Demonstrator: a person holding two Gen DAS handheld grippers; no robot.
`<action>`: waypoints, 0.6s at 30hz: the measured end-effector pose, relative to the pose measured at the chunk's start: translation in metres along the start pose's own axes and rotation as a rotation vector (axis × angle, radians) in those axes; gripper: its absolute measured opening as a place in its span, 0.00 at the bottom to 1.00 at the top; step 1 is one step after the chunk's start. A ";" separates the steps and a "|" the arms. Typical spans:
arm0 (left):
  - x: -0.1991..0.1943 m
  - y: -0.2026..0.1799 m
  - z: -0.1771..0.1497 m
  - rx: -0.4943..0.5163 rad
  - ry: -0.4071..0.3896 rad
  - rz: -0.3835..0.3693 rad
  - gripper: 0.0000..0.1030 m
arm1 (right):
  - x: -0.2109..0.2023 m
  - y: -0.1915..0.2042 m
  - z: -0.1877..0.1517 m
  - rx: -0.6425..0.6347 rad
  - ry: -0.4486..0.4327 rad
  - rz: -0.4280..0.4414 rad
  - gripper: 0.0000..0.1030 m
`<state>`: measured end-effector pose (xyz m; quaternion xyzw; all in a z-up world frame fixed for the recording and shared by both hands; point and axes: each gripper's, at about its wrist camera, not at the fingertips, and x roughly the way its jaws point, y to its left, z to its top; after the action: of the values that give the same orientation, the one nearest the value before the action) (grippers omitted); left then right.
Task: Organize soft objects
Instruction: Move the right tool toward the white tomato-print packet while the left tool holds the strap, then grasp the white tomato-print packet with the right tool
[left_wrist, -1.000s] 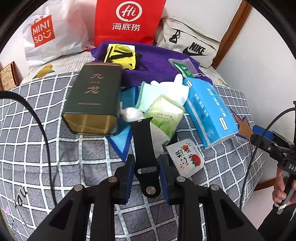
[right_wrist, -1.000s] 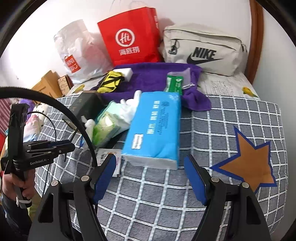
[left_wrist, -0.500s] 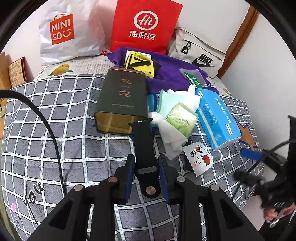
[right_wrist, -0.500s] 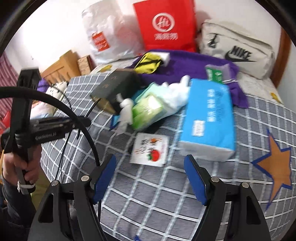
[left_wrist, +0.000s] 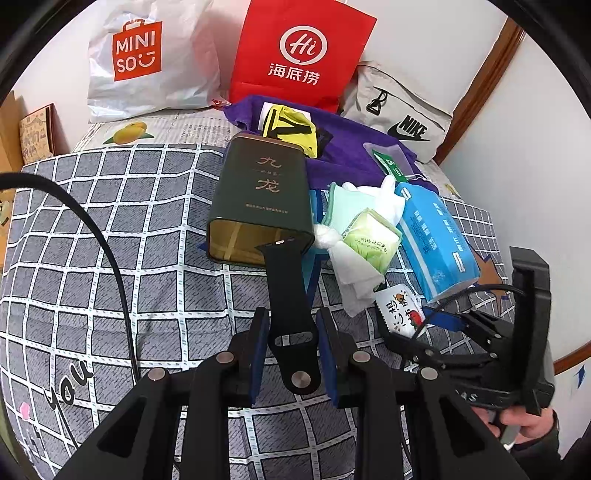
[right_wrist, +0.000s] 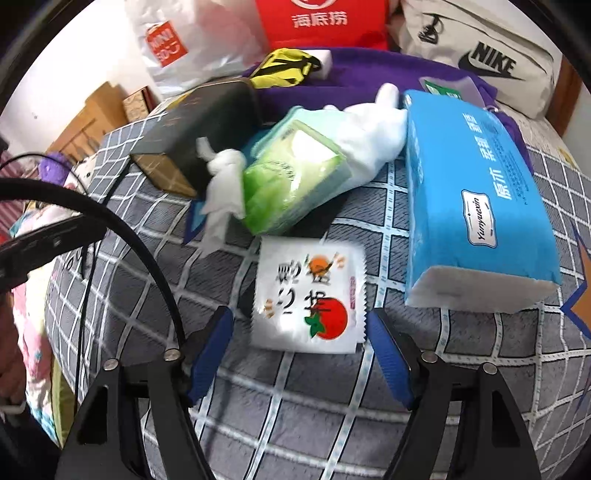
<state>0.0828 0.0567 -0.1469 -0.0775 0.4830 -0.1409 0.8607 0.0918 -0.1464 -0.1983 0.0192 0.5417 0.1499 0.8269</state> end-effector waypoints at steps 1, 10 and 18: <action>0.000 0.000 0.000 0.001 0.000 -0.004 0.24 | 0.001 -0.001 0.000 0.006 -0.006 -0.001 0.62; 0.002 -0.004 -0.001 0.015 0.002 -0.022 0.24 | -0.006 -0.013 -0.008 -0.041 0.018 0.010 0.12; 0.003 -0.005 -0.001 0.016 0.005 -0.025 0.24 | -0.012 -0.012 -0.004 0.038 0.006 0.041 0.79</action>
<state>0.0821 0.0514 -0.1486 -0.0761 0.4833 -0.1555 0.8582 0.0866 -0.1610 -0.1919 0.0453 0.5465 0.1565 0.8215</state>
